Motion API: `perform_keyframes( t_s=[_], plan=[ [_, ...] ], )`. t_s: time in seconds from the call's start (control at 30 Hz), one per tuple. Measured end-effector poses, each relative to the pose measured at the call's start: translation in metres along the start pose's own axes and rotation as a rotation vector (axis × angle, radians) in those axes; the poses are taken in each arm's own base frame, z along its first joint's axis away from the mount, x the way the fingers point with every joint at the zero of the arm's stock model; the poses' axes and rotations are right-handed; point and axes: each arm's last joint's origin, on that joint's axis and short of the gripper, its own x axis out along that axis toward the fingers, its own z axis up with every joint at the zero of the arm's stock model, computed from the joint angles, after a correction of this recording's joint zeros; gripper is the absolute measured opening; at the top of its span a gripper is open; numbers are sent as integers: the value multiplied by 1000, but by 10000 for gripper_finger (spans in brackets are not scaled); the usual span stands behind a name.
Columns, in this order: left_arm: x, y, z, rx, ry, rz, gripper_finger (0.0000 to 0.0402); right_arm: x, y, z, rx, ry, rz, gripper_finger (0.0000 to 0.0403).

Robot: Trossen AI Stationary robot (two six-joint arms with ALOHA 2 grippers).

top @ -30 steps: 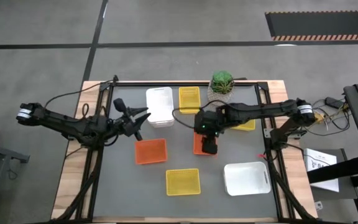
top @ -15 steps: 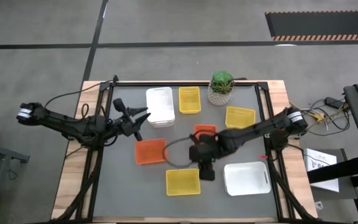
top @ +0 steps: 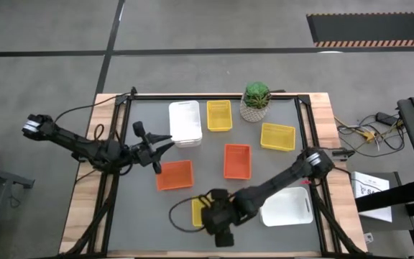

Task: Stack baskets by color
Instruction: Stack the bottom yellow bin on top of the top right yellow bin

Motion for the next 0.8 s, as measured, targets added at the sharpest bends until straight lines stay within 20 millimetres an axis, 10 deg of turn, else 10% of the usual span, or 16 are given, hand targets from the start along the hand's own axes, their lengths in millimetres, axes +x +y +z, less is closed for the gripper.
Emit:
perform_keyframes(
  t_s=[0.47,0.8],
  plan=[
    [-6,-5,8,-23,-46,-44,98,72,12,6,-19,77,-61,191],
    [-6,-5,8,10,-48,-41,98,79,6,8,-5,75,-72,119]
  ],
)
